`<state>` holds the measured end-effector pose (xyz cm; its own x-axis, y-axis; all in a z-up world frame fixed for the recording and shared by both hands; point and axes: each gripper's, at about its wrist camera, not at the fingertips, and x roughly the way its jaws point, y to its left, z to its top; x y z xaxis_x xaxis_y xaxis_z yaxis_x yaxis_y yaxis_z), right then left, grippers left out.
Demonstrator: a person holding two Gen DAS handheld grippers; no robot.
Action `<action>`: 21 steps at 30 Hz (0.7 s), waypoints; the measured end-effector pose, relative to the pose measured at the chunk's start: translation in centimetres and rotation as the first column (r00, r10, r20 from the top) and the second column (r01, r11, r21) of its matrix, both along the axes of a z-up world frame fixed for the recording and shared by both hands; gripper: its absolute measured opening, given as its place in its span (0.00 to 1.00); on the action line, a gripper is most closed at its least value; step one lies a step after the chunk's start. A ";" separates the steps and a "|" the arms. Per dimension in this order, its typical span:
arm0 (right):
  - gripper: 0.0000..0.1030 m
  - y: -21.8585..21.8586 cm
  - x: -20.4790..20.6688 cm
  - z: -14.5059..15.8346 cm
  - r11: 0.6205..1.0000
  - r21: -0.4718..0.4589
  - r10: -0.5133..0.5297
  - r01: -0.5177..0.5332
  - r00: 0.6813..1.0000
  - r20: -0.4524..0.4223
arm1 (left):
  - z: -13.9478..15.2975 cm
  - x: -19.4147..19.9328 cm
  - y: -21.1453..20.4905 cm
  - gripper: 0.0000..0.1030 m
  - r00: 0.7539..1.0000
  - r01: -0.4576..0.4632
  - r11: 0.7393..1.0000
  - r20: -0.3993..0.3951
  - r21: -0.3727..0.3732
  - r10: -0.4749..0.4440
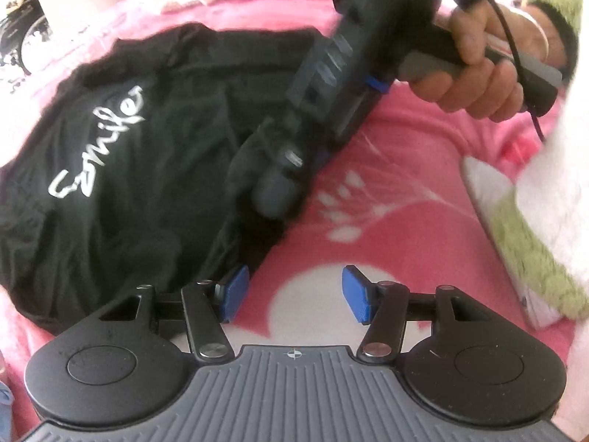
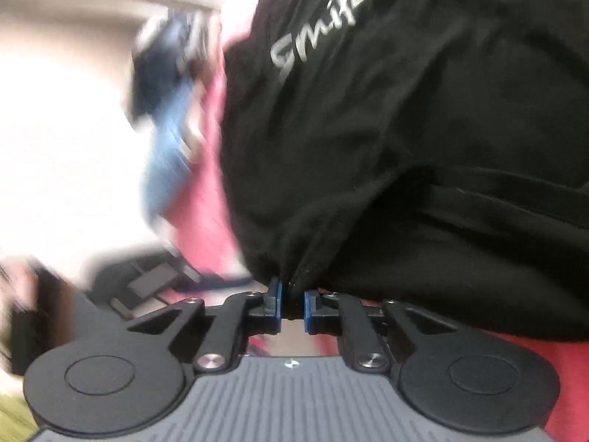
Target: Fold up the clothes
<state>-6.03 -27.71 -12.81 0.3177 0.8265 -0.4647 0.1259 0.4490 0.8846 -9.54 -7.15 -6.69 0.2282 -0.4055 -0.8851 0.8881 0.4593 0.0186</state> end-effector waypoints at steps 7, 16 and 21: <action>0.14 -3.8 2.1 -3.4 0.933 0.216 -0.250 0.288 0.950 -0.190 | 0.2 1.7 0.0 0.55 0.998 -0.049 0.999 0.044 -0.013 0.050; 0.34 -6.0 1.7 -3.9 0.880 0.270 -0.327 0.390 0.911 -0.250 | -0.1 3.7 -0.8 0.55 0.983 -0.046 0.998 0.176 -0.031 0.051; 0.37 -8.1 1.7 -3.4 0.854 0.294 -0.377 0.430 0.900 -0.219 | -0.7 4.8 -2.8 0.55 0.958 -0.010 0.999 0.286 -0.043 0.022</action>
